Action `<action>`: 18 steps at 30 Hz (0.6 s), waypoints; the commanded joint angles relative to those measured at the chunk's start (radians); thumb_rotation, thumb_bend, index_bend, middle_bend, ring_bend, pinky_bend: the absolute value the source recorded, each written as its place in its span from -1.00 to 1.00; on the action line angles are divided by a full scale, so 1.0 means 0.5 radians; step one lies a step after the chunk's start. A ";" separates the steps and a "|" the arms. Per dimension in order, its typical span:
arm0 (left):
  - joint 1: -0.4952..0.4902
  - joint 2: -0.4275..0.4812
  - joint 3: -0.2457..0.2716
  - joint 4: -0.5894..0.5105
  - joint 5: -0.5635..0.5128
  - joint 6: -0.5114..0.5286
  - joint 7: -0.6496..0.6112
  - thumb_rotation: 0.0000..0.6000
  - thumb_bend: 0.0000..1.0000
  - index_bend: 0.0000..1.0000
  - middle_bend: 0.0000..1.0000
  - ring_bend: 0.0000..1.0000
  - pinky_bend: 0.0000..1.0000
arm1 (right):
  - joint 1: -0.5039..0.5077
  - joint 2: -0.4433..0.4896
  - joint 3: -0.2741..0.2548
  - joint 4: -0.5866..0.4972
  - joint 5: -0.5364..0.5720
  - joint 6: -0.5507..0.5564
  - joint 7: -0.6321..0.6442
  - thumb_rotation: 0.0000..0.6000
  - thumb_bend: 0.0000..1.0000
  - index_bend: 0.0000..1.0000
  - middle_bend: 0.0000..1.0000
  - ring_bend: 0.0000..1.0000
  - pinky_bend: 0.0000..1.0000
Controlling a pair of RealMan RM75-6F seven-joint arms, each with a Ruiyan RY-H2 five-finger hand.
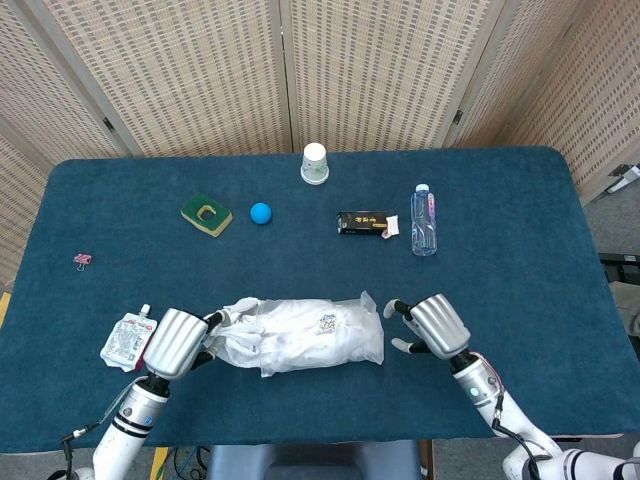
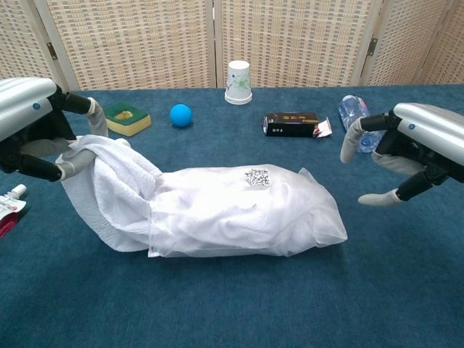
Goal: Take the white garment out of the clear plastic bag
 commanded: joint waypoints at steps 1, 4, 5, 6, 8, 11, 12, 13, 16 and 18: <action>0.003 0.004 0.002 -0.001 0.000 0.000 0.003 1.00 -0.09 0.45 1.00 0.82 1.00 | -0.028 0.008 -0.031 -0.023 -0.027 0.014 -0.023 1.00 -1.00 -0.02 1.00 0.94 1.00; 0.006 0.013 0.002 -0.006 -0.008 -0.003 0.005 1.00 -0.09 0.45 1.00 0.82 1.00 | -0.049 -0.002 -0.060 -0.029 -0.049 0.018 -0.040 1.00 -1.00 -0.02 1.00 0.94 1.00; 0.007 0.015 0.001 -0.009 -0.011 -0.003 0.002 1.00 -0.09 0.45 1.00 0.82 1.00 | -0.054 -0.008 -0.067 -0.028 -0.055 0.016 -0.043 1.00 -1.00 -0.02 1.00 0.94 1.00; 0.009 0.016 0.001 -0.012 -0.013 -0.002 -0.002 1.00 -0.09 0.45 1.00 0.82 1.00 | -0.058 -0.016 -0.072 -0.024 -0.059 0.014 -0.045 1.00 -1.00 -0.02 1.00 0.94 1.00; 0.012 0.017 0.002 -0.011 -0.013 0.001 -0.007 1.00 -0.09 0.45 1.00 0.82 1.00 | -0.063 -0.038 -0.084 -0.008 -0.067 0.000 -0.049 1.00 -1.00 -0.02 1.00 0.94 1.00; 0.018 0.016 0.004 -0.008 -0.013 0.005 -0.010 1.00 -0.09 0.45 1.00 0.82 1.00 | -0.062 -0.070 -0.089 0.016 -0.072 -0.024 -0.044 1.00 -1.00 -0.02 1.00 0.94 1.00; 0.019 0.017 0.006 -0.006 -0.013 0.004 -0.011 1.00 -0.09 0.45 1.00 0.82 1.00 | -0.061 -0.083 -0.090 0.026 -0.075 -0.032 -0.042 1.00 -1.00 -0.02 1.00 0.94 1.00; 0.020 0.017 0.007 -0.004 -0.012 0.004 -0.012 1.00 -0.09 0.45 1.00 0.82 1.00 | -0.060 -0.092 -0.089 0.033 -0.078 -0.036 -0.043 1.00 -1.00 -0.02 1.00 0.94 1.00; 0.022 0.020 0.007 -0.002 -0.012 0.005 -0.019 1.00 -0.09 0.45 1.00 0.82 1.00 | -0.057 -0.119 -0.089 0.055 -0.089 -0.046 -0.044 1.00 -1.00 -0.02 1.00 0.94 1.00; 0.025 0.021 0.007 -0.001 -0.012 0.008 -0.024 1.00 -0.09 0.45 1.00 0.82 1.00 | -0.055 -0.138 -0.088 0.071 -0.093 -0.054 -0.042 1.00 -1.00 -0.02 1.00 0.94 1.00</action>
